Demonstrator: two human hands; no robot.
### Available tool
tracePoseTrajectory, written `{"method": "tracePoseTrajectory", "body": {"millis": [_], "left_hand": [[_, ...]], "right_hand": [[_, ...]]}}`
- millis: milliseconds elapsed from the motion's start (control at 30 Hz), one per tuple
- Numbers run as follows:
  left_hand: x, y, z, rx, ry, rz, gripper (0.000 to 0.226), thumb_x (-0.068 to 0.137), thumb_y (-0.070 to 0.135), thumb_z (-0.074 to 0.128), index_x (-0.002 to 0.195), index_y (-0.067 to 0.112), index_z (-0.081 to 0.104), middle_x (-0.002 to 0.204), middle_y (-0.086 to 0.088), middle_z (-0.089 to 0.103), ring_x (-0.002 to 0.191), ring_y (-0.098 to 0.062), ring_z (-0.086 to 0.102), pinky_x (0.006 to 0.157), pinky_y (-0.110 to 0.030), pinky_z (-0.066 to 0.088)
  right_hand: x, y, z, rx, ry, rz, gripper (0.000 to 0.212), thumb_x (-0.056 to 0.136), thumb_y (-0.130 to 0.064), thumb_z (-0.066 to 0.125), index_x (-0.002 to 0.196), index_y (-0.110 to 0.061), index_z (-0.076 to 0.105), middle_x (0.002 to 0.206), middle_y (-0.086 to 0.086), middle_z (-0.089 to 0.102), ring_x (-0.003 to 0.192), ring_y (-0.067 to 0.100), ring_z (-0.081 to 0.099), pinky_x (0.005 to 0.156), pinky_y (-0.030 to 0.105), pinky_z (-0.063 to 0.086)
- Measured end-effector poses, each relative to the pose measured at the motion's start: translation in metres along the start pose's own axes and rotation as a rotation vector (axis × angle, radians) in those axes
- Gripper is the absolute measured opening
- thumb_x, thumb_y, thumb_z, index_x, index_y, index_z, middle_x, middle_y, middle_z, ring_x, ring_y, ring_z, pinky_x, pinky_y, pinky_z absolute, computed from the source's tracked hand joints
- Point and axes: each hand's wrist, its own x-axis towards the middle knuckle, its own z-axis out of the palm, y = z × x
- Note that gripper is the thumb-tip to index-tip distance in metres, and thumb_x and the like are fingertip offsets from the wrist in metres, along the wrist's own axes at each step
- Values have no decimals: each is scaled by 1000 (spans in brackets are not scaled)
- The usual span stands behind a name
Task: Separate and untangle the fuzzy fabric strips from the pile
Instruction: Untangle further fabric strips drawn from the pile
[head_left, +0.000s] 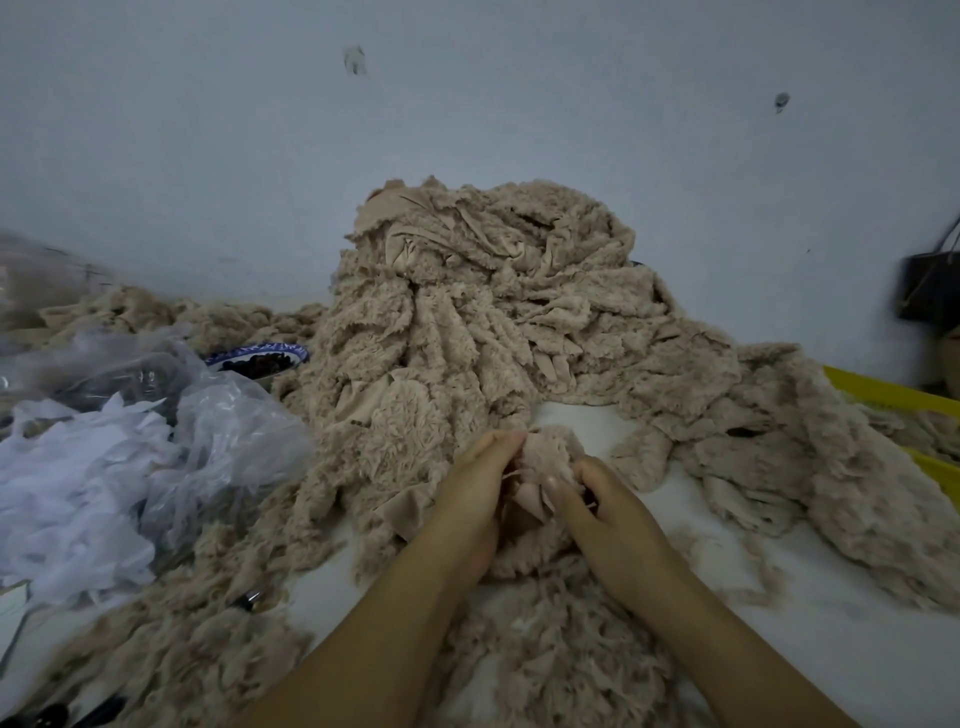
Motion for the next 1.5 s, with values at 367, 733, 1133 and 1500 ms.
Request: {"method": "tracePoseTrajectory", "body": {"millis": [367, 733, 1133, 1500], "left_hand": [[-4, -1, 2, 129, -38, 117, 25, 104, 28, 50, 87, 17, 65, 92, -11, 63, 87, -23, 57, 82, -40, 49], [-11, -4, 3, 734, -184, 468, 27, 106, 35, 41, 80, 32, 49, 64, 24, 51, 58, 5, 43, 57, -11, 36], [-14, 2, 1, 327, -105, 194, 31, 100, 34, 55, 70, 30, 62, 76, 4, 67, 71, -12, 63, 63, -22, 50], [-17, 4, 3, 326, -158, 147, 28, 87, 56, 63, 97, 31, 72, 99, 13, 74, 92, -3, 70, 78, -18, 56]], "right_hand": [[-1, 10, 4, 146, -92, 203, 27, 94, -61, 44, 92, -42, 63, 89, -20, 67, 83, -6, 60, 71, 7, 41], [7, 5, -8, 558, 207, 370, 25, 99, -26, 55, 91, -5, 65, 97, 18, 70, 94, 29, 69, 91, 45, 56], [4, 7, -7, 368, 80, 336, 15, 98, -21, 55, 103, -7, 57, 87, 6, 62, 75, 15, 60, 76, 38, 57], [2, 6, 1, -160, -31, 81, 7, 99, -13, 49, 93, -13, 52, 99, -6, 42, 80, 10, 53, 70, 25, 47]]}}
